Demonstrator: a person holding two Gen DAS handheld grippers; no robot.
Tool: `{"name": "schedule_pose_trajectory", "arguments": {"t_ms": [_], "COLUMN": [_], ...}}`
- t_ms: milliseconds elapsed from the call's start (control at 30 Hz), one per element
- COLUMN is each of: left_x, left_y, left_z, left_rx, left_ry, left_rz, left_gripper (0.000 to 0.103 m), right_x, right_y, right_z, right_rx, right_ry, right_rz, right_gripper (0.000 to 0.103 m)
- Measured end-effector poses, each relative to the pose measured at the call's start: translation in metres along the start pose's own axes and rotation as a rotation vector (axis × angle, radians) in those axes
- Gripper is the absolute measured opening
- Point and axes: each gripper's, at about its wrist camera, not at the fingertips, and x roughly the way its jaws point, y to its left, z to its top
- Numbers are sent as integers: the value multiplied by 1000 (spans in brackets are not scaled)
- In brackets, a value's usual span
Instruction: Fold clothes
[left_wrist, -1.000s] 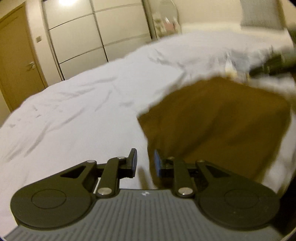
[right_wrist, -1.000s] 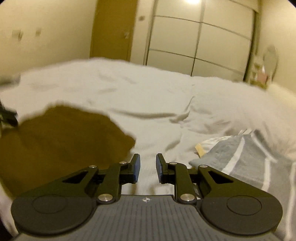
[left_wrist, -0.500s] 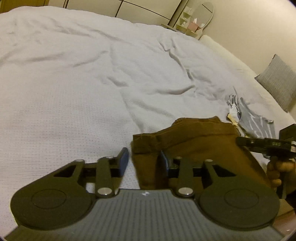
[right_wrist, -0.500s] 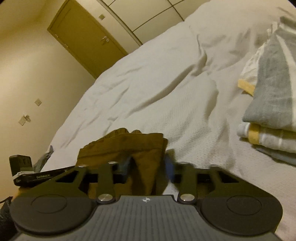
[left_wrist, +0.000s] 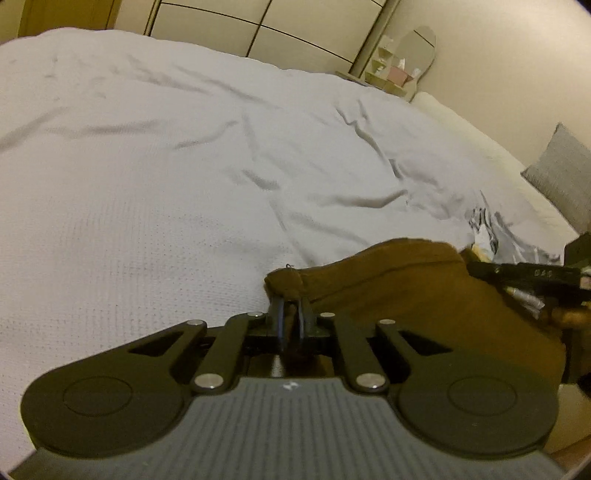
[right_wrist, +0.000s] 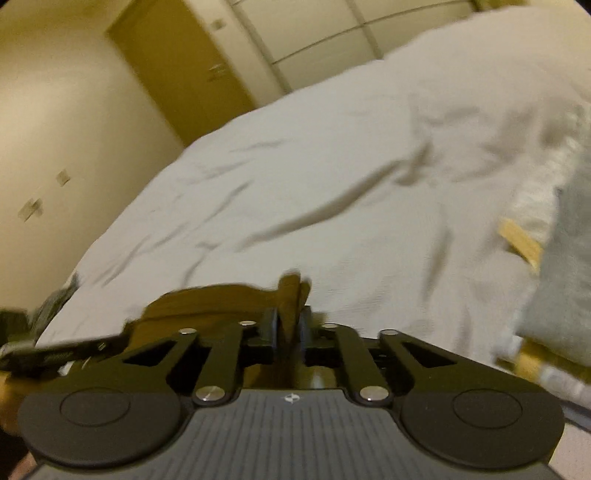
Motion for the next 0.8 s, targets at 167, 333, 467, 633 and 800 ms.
{"name": "schedule_pose_trajectory", "arguments": {"t_ms": [167,333,467,633,800], "left_x": [-27,-47,-25,16,3], "left_y": [-3,-29,-67,-51,-15], "left_z": [6,14,12,5,3], "left_rx": [26,105,200,161,59], "left_ry": [-60,-112,-70,-6,-30], "left_rz": [64,53,-20,44,38], "left_gripper": [8,9,11,7,2], "right_x": [-38,-62,-32,12,-11], "right_y": [6,51,86,62,34], "right_z": [2,-8,-20,-12,-8], "right_rx": [-61,-242,-382,-331,-298], "right_ry": [-99,-114,-22,76,-1], "right_rz": [-108,-57,13,29,-136], "right_gripper": [16,19,22,6,17]}}
